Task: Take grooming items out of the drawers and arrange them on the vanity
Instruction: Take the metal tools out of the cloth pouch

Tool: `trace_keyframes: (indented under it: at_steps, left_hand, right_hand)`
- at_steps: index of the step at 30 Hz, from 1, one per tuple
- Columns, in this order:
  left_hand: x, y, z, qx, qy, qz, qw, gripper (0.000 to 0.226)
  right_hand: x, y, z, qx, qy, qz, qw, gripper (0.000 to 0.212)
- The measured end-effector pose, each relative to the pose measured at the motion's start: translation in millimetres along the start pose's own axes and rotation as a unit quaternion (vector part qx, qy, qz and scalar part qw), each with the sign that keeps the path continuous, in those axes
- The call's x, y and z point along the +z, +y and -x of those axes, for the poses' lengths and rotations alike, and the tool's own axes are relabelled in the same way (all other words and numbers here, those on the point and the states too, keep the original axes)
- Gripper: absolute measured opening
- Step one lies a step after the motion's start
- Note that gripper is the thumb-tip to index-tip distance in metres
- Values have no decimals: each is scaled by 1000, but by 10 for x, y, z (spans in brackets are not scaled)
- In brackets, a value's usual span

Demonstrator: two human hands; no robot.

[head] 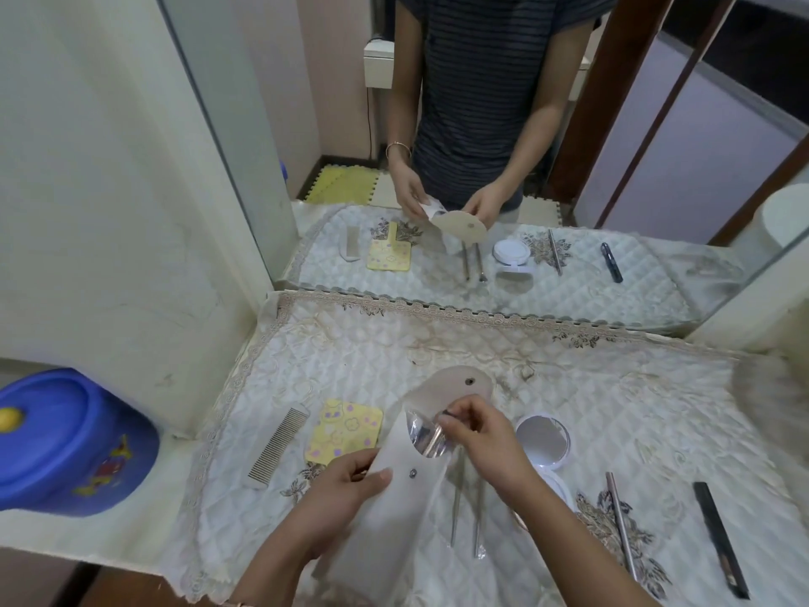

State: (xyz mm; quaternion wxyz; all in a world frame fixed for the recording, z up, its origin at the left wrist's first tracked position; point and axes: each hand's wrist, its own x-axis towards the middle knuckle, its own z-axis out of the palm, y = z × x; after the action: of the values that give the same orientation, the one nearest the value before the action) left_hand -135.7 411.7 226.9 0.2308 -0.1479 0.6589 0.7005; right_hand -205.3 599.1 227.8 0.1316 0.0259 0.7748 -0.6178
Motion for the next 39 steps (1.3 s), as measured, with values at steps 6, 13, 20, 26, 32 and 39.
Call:
trace_keyframes:
  at_steps: [6,13,20,26,32,39]
  left_hand:
    - [-68,-39,12,-1,23,-11,1000,19]
    - [-214,-39,-40,29,197,56,978,17]
    - [-182,-93,129,17,203,85,975,18]
    - [-157,-171,205,-7,177,91,980,19]
    - [-22,-130,179,-16,63,87,994,20]
    - [124,-120,53,-24,84,125,988,21]
  right_hand:
    - [-294,-153,-181,-1,216,-159,963,19]
    - [-569,-69,-270,17,233,-65,970,25]
    - [-206,397,-217,87,63,192,975,30]
    - [-177,264,-308,-15,85,303,949,39]
    - [-86,-319,-199,-76,-17,54,995,55]
    - [-6,-296,44,-191,-58,201,959,12]
